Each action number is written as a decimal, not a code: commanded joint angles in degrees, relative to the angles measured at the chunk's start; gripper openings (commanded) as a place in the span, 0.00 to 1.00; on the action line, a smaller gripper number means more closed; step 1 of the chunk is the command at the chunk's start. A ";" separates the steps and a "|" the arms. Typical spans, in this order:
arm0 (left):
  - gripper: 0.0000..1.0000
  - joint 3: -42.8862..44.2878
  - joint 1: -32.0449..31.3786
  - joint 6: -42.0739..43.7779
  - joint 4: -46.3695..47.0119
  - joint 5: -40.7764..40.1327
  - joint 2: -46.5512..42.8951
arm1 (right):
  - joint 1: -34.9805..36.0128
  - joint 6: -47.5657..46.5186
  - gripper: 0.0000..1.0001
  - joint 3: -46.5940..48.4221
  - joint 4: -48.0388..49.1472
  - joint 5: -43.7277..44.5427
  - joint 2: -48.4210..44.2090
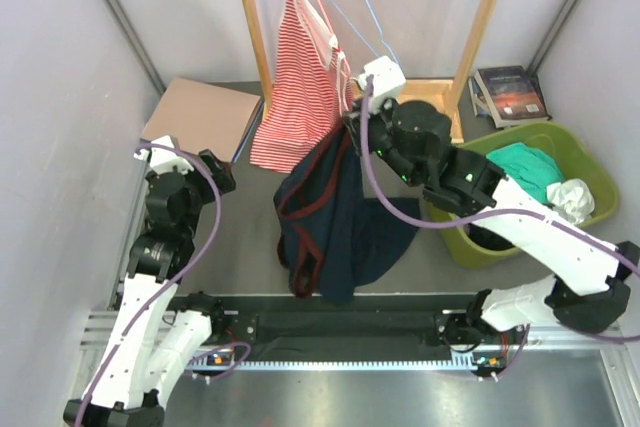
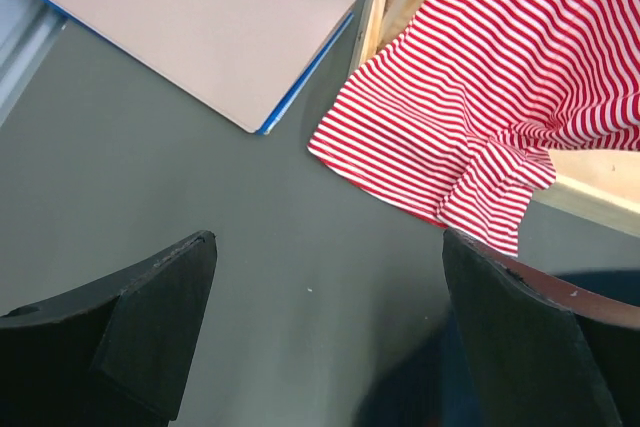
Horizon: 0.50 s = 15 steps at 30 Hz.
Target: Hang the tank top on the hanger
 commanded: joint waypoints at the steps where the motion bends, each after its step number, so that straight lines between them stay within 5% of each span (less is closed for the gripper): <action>1: 0.98 -0.96 -0.17 -0.49 1.24 -1.54 -1.09 | -7.90 11.29 0.13 -18.49 7.88 1.92 -8.72; 5: 0.94 -2.27 -0.17 -1.54 2.47 3.54 1.11 | -12.57 18.24 0.79 -33.98 9.11 0.52 -12.70; 8: 0.90 -3.67 -0.43 -3.12 2.56 6.90 4.01 | -12.31 18.42 0.90 -38.65 10.25 -2.98 -12.61; 15: 0.83 -16.94 -3.68 -11.82 10.81 15.23 3.66 | -2.22 16.84 0.90 -39.38 23.00 -16.35 -0.51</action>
